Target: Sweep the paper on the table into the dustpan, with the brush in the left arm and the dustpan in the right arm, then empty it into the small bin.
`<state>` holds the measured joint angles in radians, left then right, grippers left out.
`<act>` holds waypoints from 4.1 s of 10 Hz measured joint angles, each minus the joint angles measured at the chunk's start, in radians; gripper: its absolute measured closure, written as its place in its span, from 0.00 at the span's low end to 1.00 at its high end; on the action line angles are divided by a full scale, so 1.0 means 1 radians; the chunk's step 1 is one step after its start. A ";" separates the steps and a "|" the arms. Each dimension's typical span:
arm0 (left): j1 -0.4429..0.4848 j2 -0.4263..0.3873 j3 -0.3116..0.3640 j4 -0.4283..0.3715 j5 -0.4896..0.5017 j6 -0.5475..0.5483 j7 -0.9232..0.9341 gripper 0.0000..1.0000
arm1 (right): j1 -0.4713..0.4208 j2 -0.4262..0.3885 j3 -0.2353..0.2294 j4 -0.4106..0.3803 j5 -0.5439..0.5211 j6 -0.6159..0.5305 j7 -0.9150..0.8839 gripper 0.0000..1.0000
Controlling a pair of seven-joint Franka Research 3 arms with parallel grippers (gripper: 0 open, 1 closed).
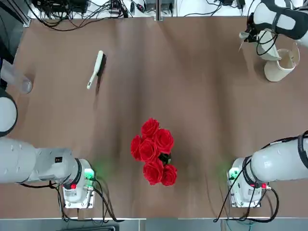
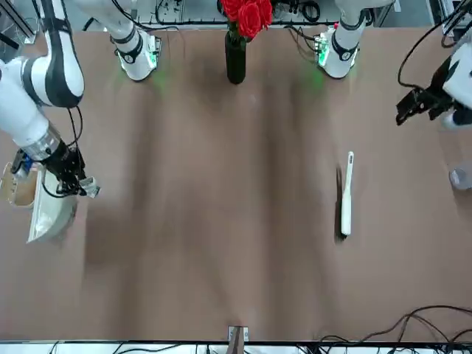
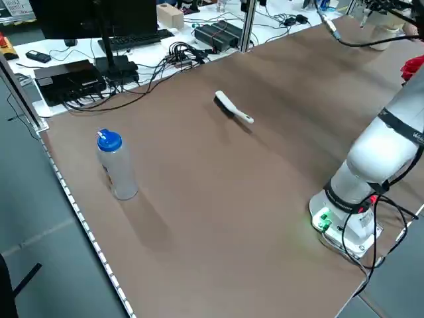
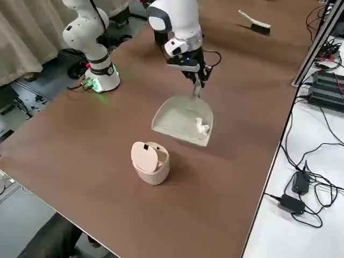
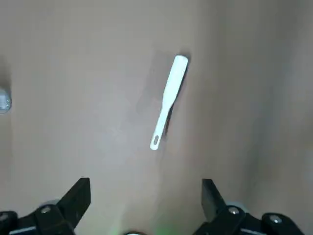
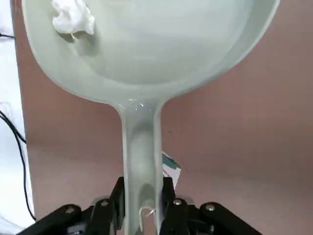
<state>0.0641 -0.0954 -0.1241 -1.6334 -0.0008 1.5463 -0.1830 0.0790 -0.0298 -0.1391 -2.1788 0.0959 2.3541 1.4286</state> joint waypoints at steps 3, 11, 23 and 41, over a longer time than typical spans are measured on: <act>0.003 -0.003 0.001 0.009 0.000 0.000 0.001 0.00 | -0.028 -0.042 -0.001 -0.018 -0.005 -0.111 0.013 0.67; -0.003 0.022 -0.009 0.016 0.000 -0.003 0.000 0.00 | -0.105 -0.075 -0.002 -0.019 -0.025 -0.227 0.054 0.67; -0.005 0.022 -0.038 0.022 -0.001 -0.019 -0.003 0.00 | -0.168 -0.082 -0.002 0.065 -0.003 -0.520 -0.108 0.67; -0.005 0.022 -0.037 0.025 -0.001 -0.019 -0.001 0.00 | -0.290 -0.083 -0.082 0.151 0.104 -0.720 -0.577 0.67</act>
<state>0.0592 -0.0732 -0.1614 -1.6079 -0.0016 1.5275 -0.1835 -0.2111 -0.1132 -0.2209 -2.0276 0.2000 1.6342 0.8512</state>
